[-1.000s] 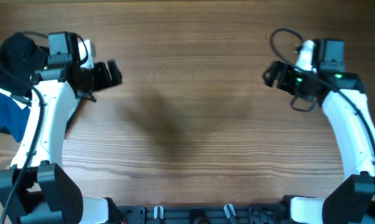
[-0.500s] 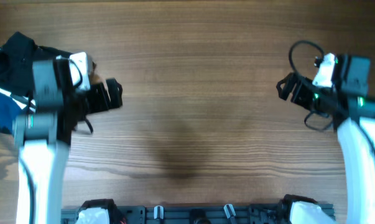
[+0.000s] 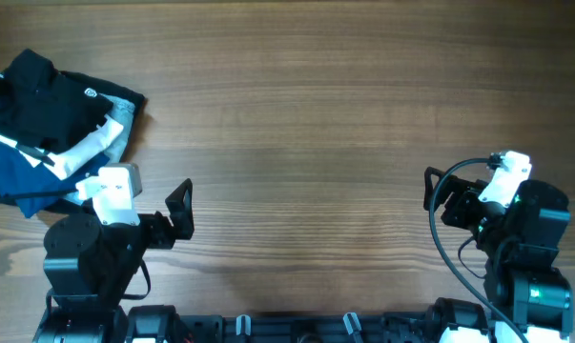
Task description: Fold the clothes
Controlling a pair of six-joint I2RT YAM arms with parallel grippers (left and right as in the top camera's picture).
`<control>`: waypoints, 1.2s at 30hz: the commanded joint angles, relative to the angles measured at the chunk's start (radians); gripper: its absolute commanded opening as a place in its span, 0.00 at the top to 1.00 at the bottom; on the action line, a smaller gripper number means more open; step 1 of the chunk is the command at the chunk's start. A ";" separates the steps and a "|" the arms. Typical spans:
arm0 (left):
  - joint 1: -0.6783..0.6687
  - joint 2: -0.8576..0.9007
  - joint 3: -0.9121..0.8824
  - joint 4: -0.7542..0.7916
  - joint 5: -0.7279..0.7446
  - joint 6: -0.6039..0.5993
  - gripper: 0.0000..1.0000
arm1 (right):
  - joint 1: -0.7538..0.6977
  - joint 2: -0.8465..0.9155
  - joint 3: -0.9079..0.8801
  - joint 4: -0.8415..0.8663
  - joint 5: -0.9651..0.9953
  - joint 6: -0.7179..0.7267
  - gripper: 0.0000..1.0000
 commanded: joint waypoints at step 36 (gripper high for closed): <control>-0.005 -0.005 -0.006 -0.131 0.002 -0.010 0.00 | 0.024 0.095 -0.008 0.005 0.017 -0.010 0.00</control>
